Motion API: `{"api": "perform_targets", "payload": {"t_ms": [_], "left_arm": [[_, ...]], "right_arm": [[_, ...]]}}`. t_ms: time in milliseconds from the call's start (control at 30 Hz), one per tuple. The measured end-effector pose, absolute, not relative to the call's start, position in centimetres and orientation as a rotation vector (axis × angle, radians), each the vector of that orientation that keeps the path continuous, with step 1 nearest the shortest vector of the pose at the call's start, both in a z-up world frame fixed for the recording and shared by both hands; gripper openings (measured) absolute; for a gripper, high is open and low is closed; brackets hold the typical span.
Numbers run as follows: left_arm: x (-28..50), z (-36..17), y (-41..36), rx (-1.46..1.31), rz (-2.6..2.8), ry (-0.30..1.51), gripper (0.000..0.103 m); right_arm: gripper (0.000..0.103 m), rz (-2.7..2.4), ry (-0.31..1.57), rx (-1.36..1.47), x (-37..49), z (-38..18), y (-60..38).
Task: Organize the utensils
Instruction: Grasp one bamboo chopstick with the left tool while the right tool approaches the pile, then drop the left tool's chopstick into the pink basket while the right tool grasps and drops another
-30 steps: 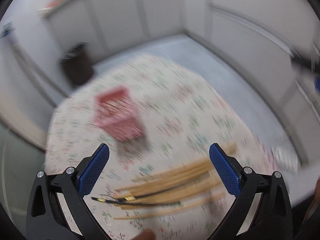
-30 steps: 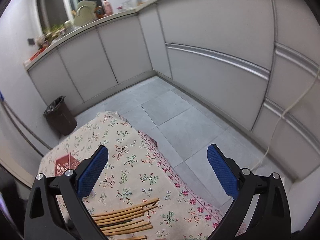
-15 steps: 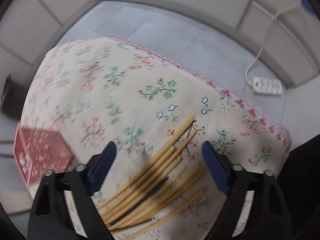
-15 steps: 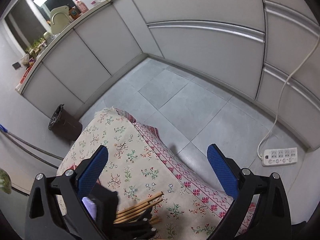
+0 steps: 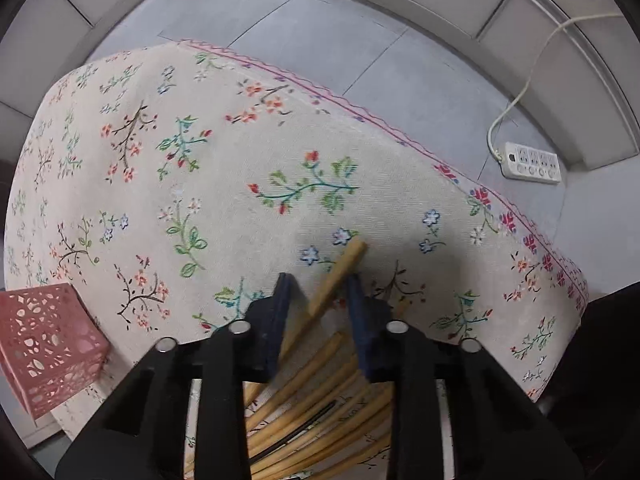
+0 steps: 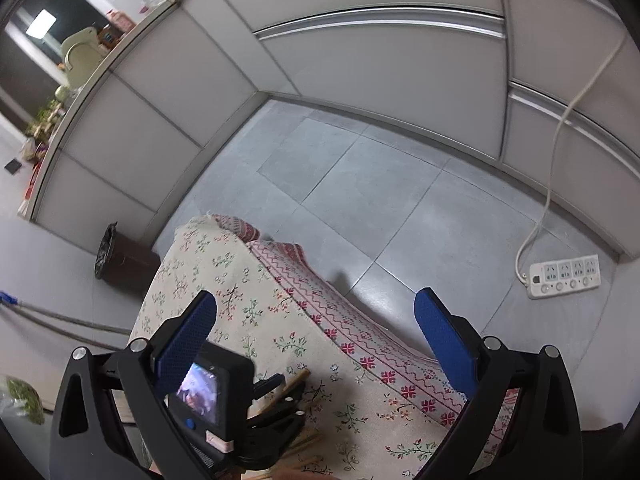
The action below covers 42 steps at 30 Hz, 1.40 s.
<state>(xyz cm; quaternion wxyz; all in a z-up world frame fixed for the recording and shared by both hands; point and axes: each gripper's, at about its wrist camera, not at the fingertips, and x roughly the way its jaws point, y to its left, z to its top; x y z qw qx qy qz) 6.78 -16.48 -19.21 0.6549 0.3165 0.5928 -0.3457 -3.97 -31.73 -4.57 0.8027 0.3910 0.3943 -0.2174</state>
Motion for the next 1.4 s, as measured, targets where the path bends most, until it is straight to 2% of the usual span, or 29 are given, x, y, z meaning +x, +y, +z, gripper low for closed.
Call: {"api": "perform_targets", "payload": {"t_ms": [33,133,267,400,533,700,833,900,933,1067,1133,1167,1200,1400], "left_arm": [[7.0,-19.1,-15.9,0.697,-0.781,1.333,0.018],[7.8,-18.2,-13.8,0.637,-0.742,1.281,0.016],[7.5,-14.7,-9.4,0.502,-0.694,1.130,0.015],[4.8,-8.8,-4.4,0.392,-0.677,0.956,0.014],[-0.3,-4.5,-0.1,0.324,-0.648,0.791,0.012],[-4.6,-1.0,5.2,0.227,-0.605,0.653,0.008],[-5.5,0.7,7.1,0.167,-0.604,0.605,0.007],[-6.0,1.0,7.2,0.146,-0.608,0.595,0.007],[-6.0,1.2,7.5,0.136,-0.612,0.590,0.007],[-6.1,1.9,8.3,0.091,-0.630,0.572,0.007],[-5.9,1.8,8.3,0.082,-0.627,0.576,0.007],[-5.8,1.9,8.4,0.081,-0.622,0.578,0.007],[-5.7,1.8,8.5,0.077,-0.616,0.581,0.007],[-6.5,2.6,9.6,0.048,-0.584,0.553,0.007]], "right_arm": [[0.096,-0.473,0.847,0.847,-4.0,-4.7,-31.9],[0.096,-0.474,0.908,0.846,-3.2,-6.2,-31.6],[0.096,-0.374,1.095,0.870,-1.5,-10.0,-29.3],[0.081,-0.236,1.317,0.965,-0.4,-15.0,-26.2],[0.073,-0.230,1.406,1.012,-1.0,-18.1,-23.9],[0.062,-0.333,1.390,1.040,-1.1,-19.4,-23.0],[0.057,-0.393,1.365,1.046,-0.1,-19.8,-22.8],[0.049,-0.418,1.361,1.046,0.5,-19.7,-22.5],[0.048,-0.437,1.365,1.037,0.6,-19.8,-22.3],[0.043,-0.515,1.407,0.864,2.4,-19.5,-19.7],[0.037,-0.545,1.405,0.810,3.0,-19.4,-18.7],[0.025,-0.560,1.400,0.789,3.1,-19.3,-18.3],[0.020,-0.574,1.391,0.768,3.3,-19.3,-18.2],[0.015,-0.457,1.318,0.918,1.8,-18.6,-20.1]]}}
